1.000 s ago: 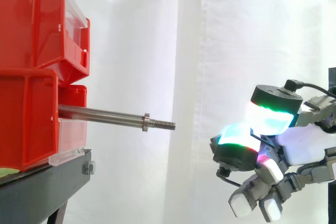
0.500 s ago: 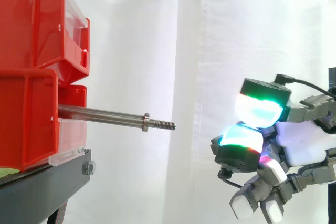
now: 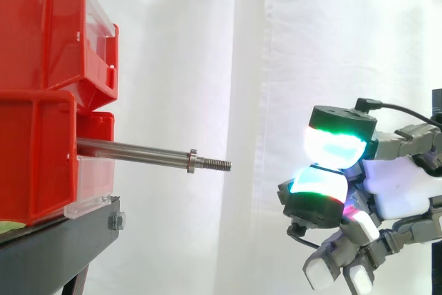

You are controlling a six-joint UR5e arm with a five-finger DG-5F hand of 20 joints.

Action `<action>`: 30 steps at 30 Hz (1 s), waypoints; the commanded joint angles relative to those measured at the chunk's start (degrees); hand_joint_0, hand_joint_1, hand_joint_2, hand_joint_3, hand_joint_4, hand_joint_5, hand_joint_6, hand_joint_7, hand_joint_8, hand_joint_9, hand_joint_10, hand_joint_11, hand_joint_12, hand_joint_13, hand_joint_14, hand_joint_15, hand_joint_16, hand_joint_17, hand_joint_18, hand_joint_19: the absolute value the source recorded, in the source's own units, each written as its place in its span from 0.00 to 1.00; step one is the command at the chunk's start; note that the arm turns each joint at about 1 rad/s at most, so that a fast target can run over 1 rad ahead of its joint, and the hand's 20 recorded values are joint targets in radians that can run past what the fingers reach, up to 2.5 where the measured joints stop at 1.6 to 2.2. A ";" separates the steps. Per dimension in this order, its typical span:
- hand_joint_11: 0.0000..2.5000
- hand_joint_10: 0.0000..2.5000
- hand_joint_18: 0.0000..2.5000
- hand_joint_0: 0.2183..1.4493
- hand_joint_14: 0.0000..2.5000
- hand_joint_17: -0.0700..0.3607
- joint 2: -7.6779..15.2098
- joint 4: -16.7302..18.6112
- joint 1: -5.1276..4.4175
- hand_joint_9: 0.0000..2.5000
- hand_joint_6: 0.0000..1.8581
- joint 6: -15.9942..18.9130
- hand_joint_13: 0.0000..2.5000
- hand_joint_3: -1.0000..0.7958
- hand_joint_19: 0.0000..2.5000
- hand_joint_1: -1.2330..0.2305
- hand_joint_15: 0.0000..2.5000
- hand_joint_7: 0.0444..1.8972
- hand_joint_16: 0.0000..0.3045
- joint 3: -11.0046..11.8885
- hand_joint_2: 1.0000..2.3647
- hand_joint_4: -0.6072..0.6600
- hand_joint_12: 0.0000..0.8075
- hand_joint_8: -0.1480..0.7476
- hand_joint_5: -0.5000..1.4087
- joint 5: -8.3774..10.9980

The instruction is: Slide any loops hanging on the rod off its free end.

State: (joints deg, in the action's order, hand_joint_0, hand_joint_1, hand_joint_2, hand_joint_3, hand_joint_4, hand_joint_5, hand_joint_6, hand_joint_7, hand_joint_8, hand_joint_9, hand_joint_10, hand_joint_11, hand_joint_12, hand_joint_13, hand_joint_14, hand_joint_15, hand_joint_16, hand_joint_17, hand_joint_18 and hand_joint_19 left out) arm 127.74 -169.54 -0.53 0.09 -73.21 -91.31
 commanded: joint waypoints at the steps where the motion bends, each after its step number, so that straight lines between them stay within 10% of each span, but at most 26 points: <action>1: 0.17 0.01 0.34 0.31 0.00 0.39 -0.03 0.00 0.00 0.45 0.47 0.00 0.30 0.47 0.16 0.34 0.05 0.69 0.14 0.00 0.01 0.55 0.33 0.53 0.20 -0.01; 15: 0.17 0.01 0.33 0.29 0.00 0.37 0.06 0.08 0.00 0.44 0.46 -0.09 0.30 0.29 0.18 0.45 0.06 0.63 0.13 0.00 0.00 0.58 0.31 0.51 0.19 0.17; 30: 0.17 0.01 0.34 0.32 0.00 0.36 0.06 0.00 -0.09 0.46 0.45 -0.17 0.31 0.36 0.17 0.38 0.06 0.67 0.12 0.00 0.01 0.57 0.30 0.51 0.21 0.08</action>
State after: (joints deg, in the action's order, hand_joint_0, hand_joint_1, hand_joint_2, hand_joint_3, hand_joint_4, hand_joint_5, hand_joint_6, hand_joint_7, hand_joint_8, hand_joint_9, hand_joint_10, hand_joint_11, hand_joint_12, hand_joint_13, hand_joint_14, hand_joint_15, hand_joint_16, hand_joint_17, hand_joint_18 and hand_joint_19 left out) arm 127.77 -169.53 -0.60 -0.02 -73.21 -91.15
